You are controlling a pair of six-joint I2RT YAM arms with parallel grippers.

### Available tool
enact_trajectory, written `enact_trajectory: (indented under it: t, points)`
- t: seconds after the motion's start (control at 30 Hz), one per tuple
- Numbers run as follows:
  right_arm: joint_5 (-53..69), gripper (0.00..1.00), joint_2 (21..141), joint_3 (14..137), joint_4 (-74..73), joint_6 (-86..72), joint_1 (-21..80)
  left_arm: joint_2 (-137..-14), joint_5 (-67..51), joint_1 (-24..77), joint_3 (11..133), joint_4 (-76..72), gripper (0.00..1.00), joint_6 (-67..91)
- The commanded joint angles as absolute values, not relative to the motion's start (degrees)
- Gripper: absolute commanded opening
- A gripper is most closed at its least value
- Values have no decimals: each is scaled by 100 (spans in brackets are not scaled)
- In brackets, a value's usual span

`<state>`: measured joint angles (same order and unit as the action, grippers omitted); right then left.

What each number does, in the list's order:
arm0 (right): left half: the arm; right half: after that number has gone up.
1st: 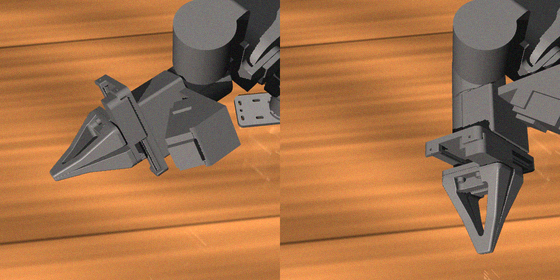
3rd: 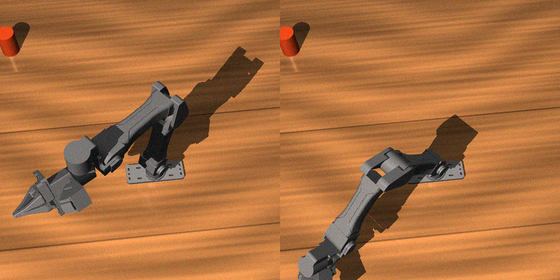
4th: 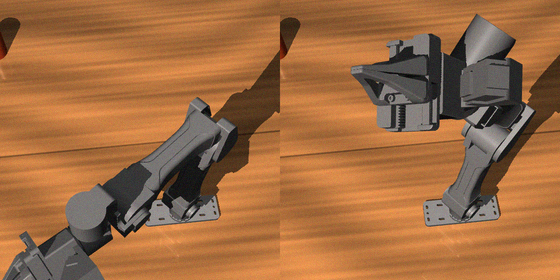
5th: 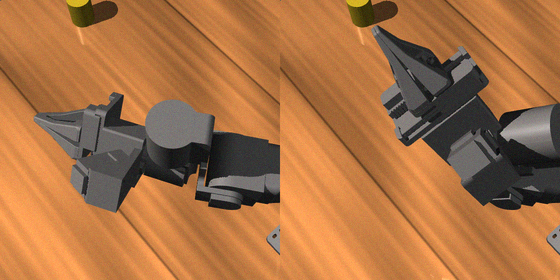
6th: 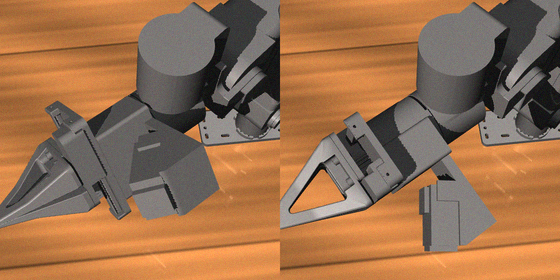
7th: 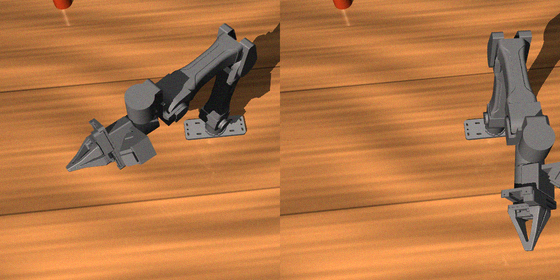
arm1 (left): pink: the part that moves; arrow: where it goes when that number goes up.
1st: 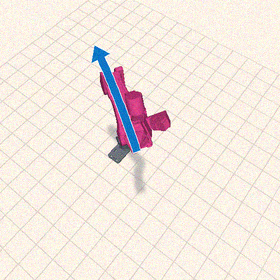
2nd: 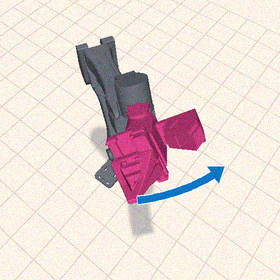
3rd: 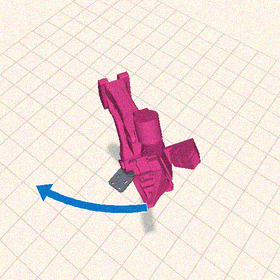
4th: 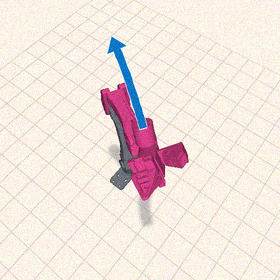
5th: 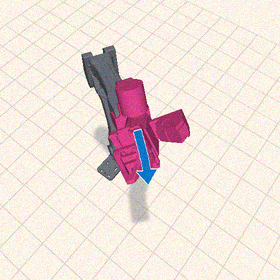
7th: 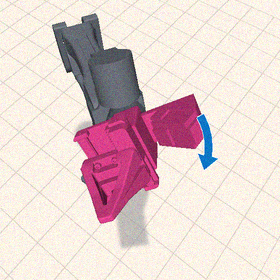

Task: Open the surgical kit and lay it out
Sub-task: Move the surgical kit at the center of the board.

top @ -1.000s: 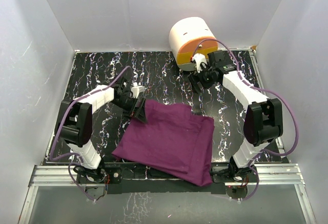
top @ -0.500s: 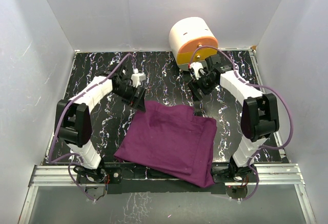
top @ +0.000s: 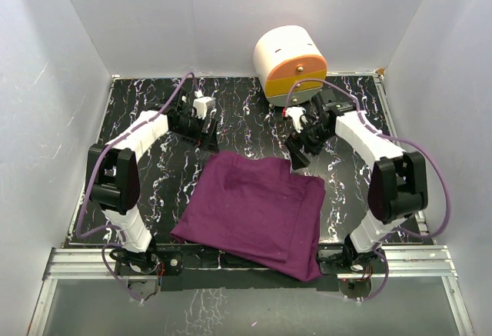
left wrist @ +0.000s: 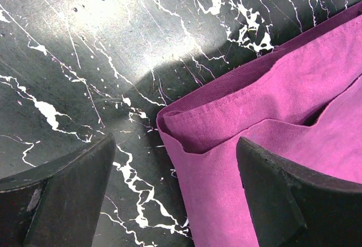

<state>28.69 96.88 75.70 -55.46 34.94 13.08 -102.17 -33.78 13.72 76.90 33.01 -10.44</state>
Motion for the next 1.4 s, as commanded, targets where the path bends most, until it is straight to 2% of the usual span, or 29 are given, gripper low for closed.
enact_trajectory:
  t: [0.0,0.37,0.5,0.63,0.73,0.9,1.03,1.07,1.37]
  points:
    - [3167,91,9004,7325,-5589,3735,1334,-10038,-3548,1389,7551,3101,87,-1081]
    - [3087,89,9228,6711,-5296,3795,1633,-9772,-3278,1394,7256,2901,87,-1171]
    - [3112,83,9465,6670,-5198,3788,1744,-9707,-3218,1393,7213,2872,88,-1207]
    - [3130,72,9656,6600,-5168,3814,1775,-9644,-3129,1390,7151,2819,88,-1234]
    - [3129,59,9764,6673,-5159,3814,1775,-9596,-3004,1389,7129,2804,88,-1264]
    - [3127,31,9939,7136,-5232,3737,1775,-9484,-2694,1390,7117,2781,88,-1336]
    - [3182,3,10371,7739,-5262,3515,1775,-9394,-2393,1390,7136,2784,88,-1380]
    - [3192,0,10458,7915,-5240,3415,1775,-9370,-2331,1389,7137,2786,88,-1388]
    - [2867,0,11447,9622,-5579,3277,1545,-9199,-2070,1384,7158,2867,89,-1389]
